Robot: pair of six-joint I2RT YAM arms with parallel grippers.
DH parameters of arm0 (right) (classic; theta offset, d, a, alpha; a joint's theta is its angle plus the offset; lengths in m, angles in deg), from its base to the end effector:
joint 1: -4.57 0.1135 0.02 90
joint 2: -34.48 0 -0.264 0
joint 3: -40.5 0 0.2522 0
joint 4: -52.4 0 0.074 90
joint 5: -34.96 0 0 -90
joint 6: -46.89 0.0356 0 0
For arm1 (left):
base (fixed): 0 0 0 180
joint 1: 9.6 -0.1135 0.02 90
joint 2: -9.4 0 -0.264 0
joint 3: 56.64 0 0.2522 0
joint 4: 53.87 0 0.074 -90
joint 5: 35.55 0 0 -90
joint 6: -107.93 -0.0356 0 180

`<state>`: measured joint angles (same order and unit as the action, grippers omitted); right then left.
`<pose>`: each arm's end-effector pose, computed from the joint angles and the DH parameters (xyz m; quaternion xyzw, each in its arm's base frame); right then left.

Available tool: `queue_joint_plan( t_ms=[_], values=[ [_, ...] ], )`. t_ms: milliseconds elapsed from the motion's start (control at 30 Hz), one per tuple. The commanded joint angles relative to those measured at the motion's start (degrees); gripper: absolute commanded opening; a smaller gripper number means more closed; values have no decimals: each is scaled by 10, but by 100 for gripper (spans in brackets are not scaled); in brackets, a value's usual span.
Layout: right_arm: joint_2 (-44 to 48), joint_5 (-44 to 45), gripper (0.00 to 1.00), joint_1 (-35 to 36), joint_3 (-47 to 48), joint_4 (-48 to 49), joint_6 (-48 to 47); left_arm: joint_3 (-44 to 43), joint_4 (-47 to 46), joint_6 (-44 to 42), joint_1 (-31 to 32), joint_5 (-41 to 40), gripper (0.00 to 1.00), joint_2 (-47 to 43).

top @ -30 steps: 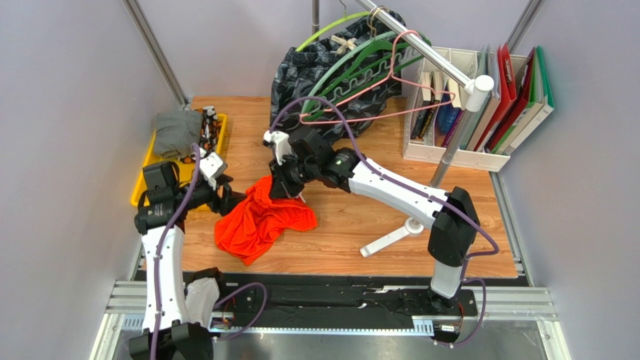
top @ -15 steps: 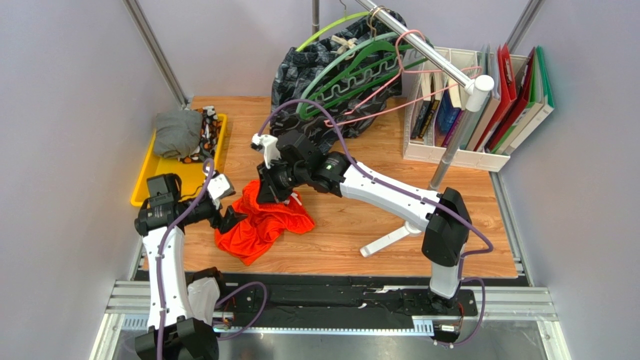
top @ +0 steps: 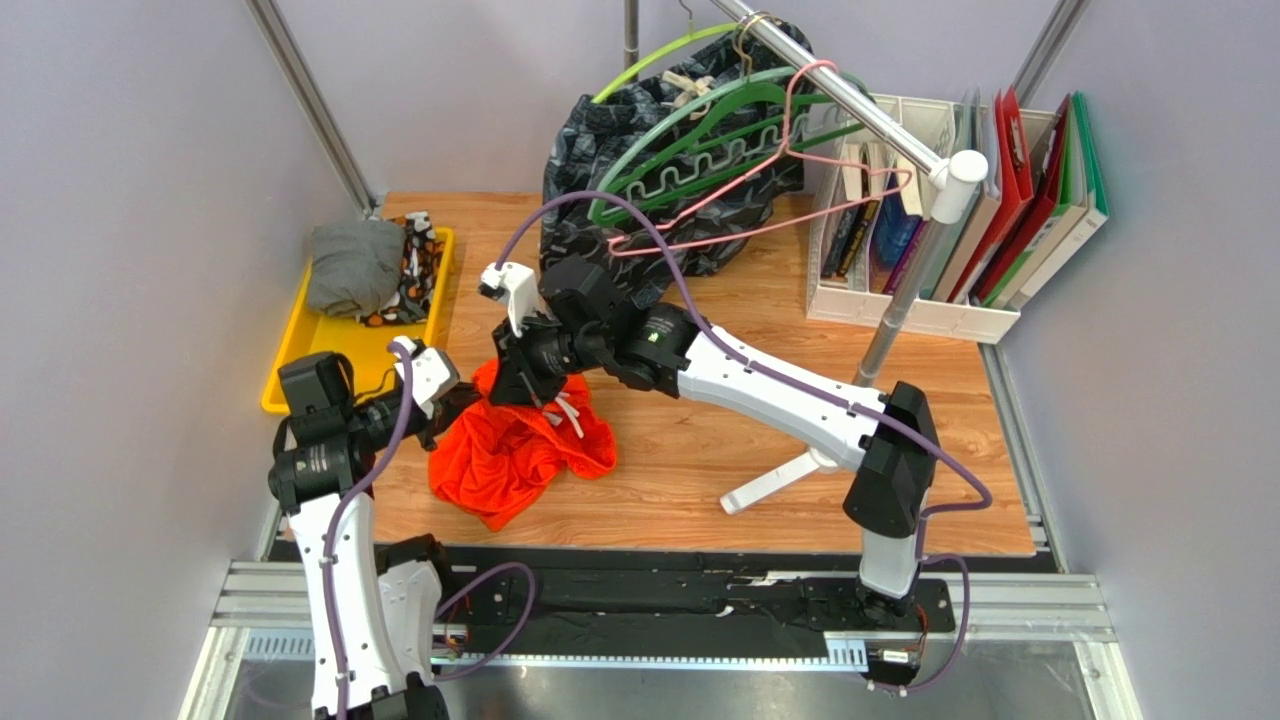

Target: Place the shorts on the hanger

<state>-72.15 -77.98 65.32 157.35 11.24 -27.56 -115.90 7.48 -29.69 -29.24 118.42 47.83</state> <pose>0.2006 0.3866 0.3563 -0.4182 0.7496 0.4344 0.2730 0.1210 0.0092 0.3090 0.4013 0.6939 -0.2040 0.5620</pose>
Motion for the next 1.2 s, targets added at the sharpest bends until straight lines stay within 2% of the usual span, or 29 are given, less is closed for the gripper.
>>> queue_joint_plan(
  t_ms=[0,67,100,133,167,267,300,367,533,700,733,767,967,1167],
  values=[
    [27,-16,0,9,38,22,-32,-49,0,45,0,44,0,35],
    [31,-25,13,9,32,12,-55,-71,-10,72,0,50,0,45],
    [36,-25,28,9,27,9,-64,-78,-30,108,0,53,0,55],
    [41,-22,34,9,20,0,-88,-88,-40,124,0,56,0,58],
    [44,-19,36,9,9,-6,-104,-94,-44,132,-1,59,0,67],
    [61,12,59,9,-13,-41,-169,-106,-76,171,0,61,0,84],
    [67,31,70,9,-19,-49,-184,-110,-80,169,-1,59,0,88],
    [84,54,82,9,-39,-60,-211,-127,-68,157,-1,61,0,104],
    [109,156,85,11,-60,-40,-232,-193,41,30,-1,79,0,132],
    [108,258,93,32,-45,13,-269,-218,119,-27,0,70,0,138],
    [106,272,97,35,-40,22,-275,-221,123,-27,-2,69,0,138],
    [99,271,100,37,-34,28,-286,-223,124,-22,-1,68,0,139],
    [74,186,100,41,14,34,-294,-248,96,20,-1,94,0,154],
    [20,185,100,41,73,39,-315,-285,92,29,6,102,0,178]
  ],
)
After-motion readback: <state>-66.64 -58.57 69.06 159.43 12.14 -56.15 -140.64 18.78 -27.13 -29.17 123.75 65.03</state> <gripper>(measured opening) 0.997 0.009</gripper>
